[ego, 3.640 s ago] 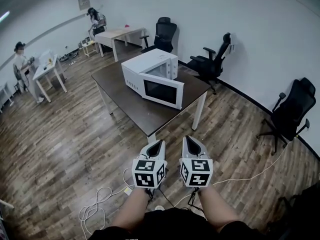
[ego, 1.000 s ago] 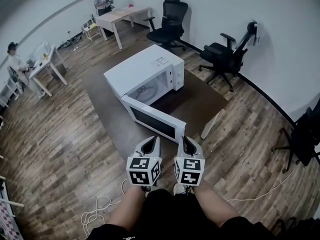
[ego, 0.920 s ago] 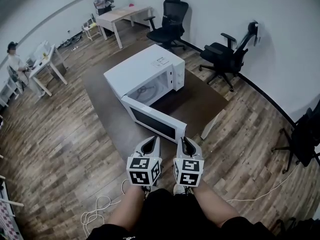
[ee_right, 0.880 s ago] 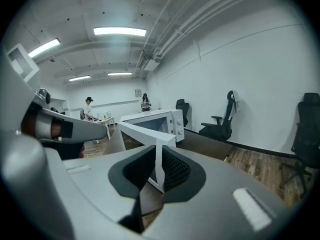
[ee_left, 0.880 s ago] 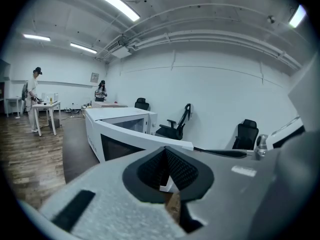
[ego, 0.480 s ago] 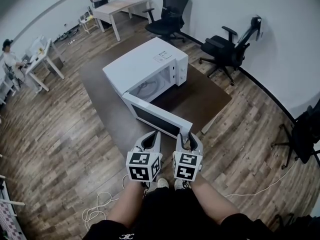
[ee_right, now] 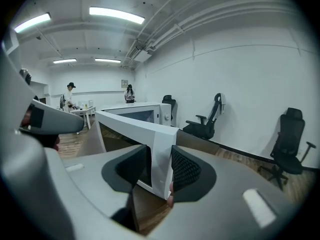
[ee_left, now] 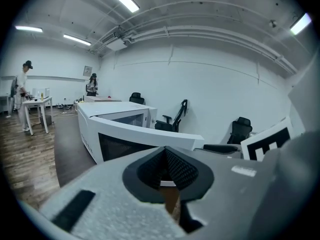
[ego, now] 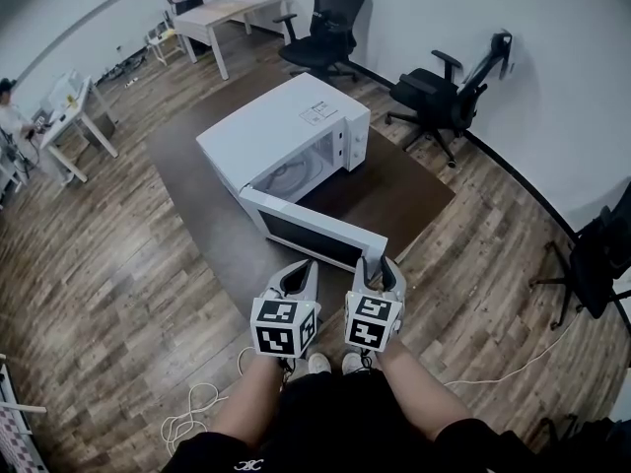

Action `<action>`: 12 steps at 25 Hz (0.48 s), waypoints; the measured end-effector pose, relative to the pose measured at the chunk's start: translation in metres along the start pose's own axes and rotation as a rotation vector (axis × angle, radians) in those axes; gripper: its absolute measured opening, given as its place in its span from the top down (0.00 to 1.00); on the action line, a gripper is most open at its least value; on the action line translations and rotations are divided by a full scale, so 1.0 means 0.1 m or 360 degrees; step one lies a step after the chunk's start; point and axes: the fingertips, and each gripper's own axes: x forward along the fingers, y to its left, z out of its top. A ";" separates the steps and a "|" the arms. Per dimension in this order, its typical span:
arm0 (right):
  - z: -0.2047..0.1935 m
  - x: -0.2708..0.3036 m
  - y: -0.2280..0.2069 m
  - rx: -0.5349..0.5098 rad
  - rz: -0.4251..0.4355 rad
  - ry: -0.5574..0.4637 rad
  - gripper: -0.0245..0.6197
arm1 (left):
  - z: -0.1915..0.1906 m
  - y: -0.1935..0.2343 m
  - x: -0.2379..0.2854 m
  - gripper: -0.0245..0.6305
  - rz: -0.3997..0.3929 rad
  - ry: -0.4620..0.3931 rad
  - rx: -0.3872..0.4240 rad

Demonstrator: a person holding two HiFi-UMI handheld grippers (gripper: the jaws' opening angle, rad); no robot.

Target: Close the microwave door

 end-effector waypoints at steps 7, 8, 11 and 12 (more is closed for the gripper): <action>0.12 0.31 -0.21 -0.0016 -0.0109 0.0026 0.75 | 0.07 0.12 0.08 0.95 -0.0010 0.0004 0.0009; 0.14 0.36 -0.25 -0.0022 -0.0124 0.0028 0.76 | 0.08 0.14 0.08 0.95 -0.0010 0.0002 0.0010; 0.19 0.49 -0.32 -0.0053 -0.0160 0.0041 0.77 | 0.11 0.19 0.10 0.95 -0.0008 -0.0002 0.0014; 0.22 0.53 -0.34 -0.0059 -0.0164 0.0044 0.77 | 0.12 0.21 0.11 0.95 -0.0007 -0.0002 0.0016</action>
